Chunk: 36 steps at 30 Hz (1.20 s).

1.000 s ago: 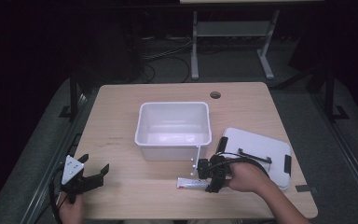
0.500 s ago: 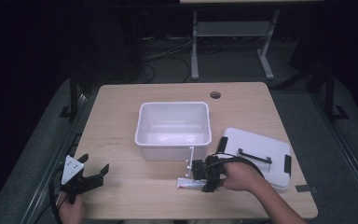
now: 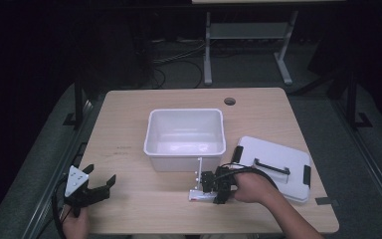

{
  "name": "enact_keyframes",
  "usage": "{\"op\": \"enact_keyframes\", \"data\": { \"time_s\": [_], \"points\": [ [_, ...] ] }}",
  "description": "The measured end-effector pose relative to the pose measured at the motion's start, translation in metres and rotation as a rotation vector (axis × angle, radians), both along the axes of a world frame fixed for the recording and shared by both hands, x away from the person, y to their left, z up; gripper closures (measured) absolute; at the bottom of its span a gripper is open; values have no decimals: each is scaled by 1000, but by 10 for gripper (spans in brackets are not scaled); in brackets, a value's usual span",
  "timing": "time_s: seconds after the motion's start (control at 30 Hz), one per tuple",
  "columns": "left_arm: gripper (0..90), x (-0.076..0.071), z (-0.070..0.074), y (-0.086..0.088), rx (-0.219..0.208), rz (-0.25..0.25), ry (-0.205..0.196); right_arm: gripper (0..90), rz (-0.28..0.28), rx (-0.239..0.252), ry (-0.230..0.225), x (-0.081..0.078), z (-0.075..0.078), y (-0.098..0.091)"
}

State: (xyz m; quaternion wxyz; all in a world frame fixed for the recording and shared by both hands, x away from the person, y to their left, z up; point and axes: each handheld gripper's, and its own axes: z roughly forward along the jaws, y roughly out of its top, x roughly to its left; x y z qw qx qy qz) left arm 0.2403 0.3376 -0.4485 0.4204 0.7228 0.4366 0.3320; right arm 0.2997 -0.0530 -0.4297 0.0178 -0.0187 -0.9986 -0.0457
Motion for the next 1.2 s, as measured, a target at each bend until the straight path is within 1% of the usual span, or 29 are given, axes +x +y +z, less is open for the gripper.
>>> {"op": "enact_keyframes", "data": {
  "time_s": [0.27, 0.63, 0.93, 1.2],
  "points": [
    [138, 0, 0, 0, -1, 1, 0, 611, 8, -17, -6, 0, -3, 4],
    [137, 0, 0, 1, -1, 3, 0, 674, 30, -26, -16, -1, -6, 7],
    [138, 0, 0, 0, -2, 3, 0, 686, 23, -31, -16, -3, -5, 7],
    [138, 0, 0, 0, -3, 2, -1, 689, 29, -37, -18, -5, -4, 9]
  ]
}}
